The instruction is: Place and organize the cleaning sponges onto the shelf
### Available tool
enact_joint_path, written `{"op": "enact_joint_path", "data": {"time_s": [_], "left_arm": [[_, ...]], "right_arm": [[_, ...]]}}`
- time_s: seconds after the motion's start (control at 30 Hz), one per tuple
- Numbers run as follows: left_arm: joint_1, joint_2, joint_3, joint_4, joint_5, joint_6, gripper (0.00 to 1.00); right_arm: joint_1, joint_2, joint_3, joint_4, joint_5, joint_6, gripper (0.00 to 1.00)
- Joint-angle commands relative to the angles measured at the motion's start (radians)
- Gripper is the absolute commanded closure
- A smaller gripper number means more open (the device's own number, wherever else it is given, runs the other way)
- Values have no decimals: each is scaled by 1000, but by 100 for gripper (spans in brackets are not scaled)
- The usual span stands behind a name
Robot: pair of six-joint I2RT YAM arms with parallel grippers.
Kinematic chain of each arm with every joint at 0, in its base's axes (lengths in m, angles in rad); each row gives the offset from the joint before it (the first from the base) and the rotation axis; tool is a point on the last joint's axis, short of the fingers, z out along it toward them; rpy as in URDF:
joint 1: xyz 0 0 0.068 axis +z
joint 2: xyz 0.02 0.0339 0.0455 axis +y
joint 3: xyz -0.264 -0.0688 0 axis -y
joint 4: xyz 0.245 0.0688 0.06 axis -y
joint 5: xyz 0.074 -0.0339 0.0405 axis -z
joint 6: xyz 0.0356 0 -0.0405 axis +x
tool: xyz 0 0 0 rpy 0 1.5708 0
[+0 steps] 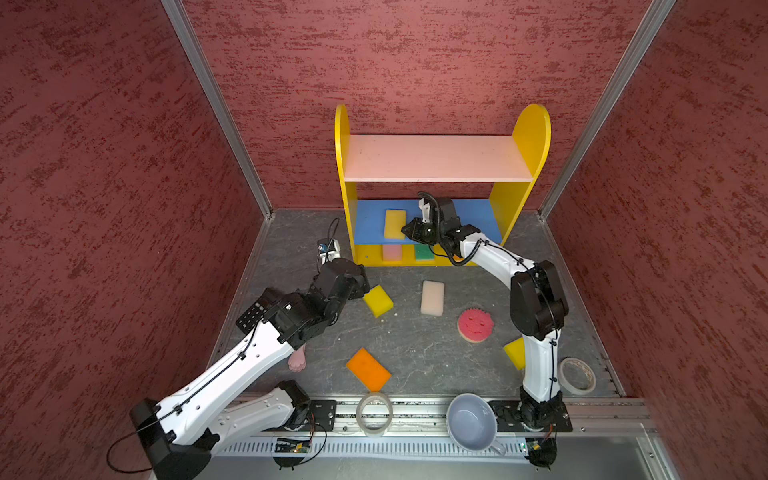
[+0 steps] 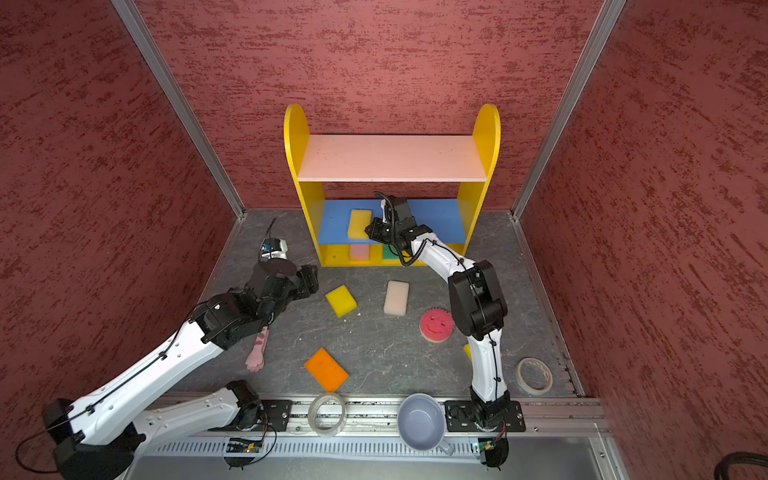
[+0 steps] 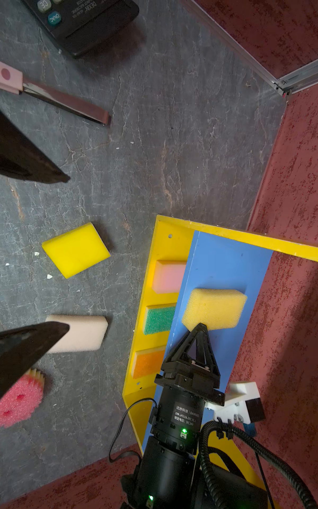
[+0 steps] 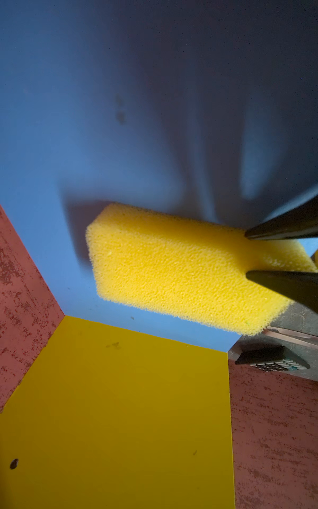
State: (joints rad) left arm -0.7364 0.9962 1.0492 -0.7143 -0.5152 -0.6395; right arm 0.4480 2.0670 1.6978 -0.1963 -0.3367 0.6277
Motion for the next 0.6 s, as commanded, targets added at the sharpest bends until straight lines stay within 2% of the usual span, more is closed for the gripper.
{"op": "enact_joint_path", "data": {"time_s": [0.0,0.2,0.57], "left_arm": [[9,-11,11,-14,9,-3,22],[20,-7,6,-11,25,-9,21],[22,5,13,-8,32,-9,21]], "right_arm": [[-3,24,41,-13,12,-9,88],[-7,22,67,-43,24,-40,95],[-12,-4,67,-63,24,-58,97]]}}
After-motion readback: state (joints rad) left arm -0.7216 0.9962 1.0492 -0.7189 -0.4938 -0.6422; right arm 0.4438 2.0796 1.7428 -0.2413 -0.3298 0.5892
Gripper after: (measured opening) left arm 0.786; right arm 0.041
